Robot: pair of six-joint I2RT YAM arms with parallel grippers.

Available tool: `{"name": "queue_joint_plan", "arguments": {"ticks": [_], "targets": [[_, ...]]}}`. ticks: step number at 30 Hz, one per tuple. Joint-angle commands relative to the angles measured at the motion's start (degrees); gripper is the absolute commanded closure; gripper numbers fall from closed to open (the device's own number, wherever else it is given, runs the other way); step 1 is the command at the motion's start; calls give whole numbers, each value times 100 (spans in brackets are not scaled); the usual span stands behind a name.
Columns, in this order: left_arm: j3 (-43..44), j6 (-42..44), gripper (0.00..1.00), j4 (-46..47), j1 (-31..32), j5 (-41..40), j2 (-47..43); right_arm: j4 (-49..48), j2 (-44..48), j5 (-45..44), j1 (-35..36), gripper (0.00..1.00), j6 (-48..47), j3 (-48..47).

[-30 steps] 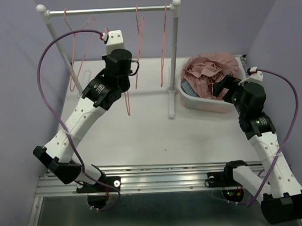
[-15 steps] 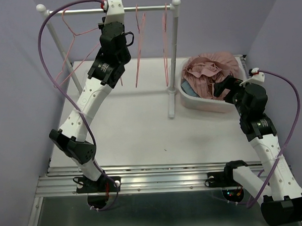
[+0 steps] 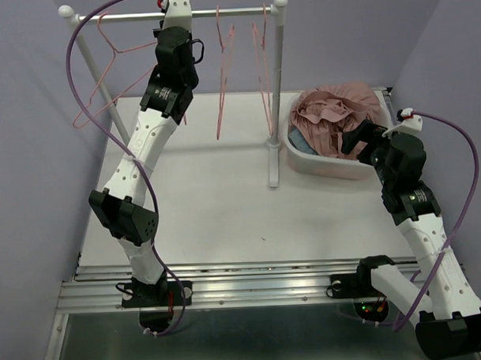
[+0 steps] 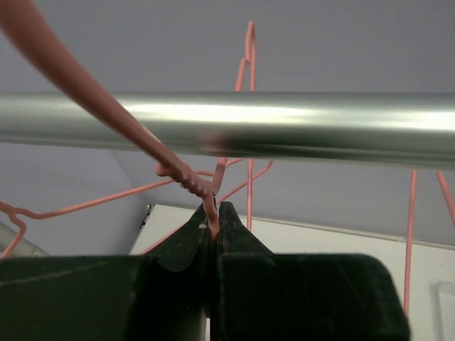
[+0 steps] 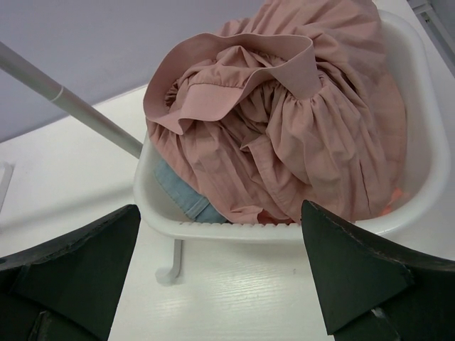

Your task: Remove the skirt from the hanger

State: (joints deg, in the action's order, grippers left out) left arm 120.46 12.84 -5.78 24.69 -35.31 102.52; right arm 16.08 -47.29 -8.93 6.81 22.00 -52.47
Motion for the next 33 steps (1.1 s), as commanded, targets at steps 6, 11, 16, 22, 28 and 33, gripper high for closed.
{"name": "queue_joint_plan", "arguments": {"ticks": [6,11,16,22,28,33], "targets": [[-330,-484,81,218,-96,174,-240,-114,62,-127,13,0,-91,-18],[-594,-598,49,191,-96,165,-487,-70,88,-100,13,0,-73,-44],[-664,-853,29,-89,-96,436,-785,71,167,-74,13,0,-55,-71],[-1610,-1512,10,-336,-78,1025,-1681,370,264,-56,13,0,15,-106],[-3053,-2293,2,-441,123,1307,-3122,818,360,40,13,0,182,-97],[-4422,-3462,1,-976,335,710,-4508,1037,501,14,13,0,410,105]]}}
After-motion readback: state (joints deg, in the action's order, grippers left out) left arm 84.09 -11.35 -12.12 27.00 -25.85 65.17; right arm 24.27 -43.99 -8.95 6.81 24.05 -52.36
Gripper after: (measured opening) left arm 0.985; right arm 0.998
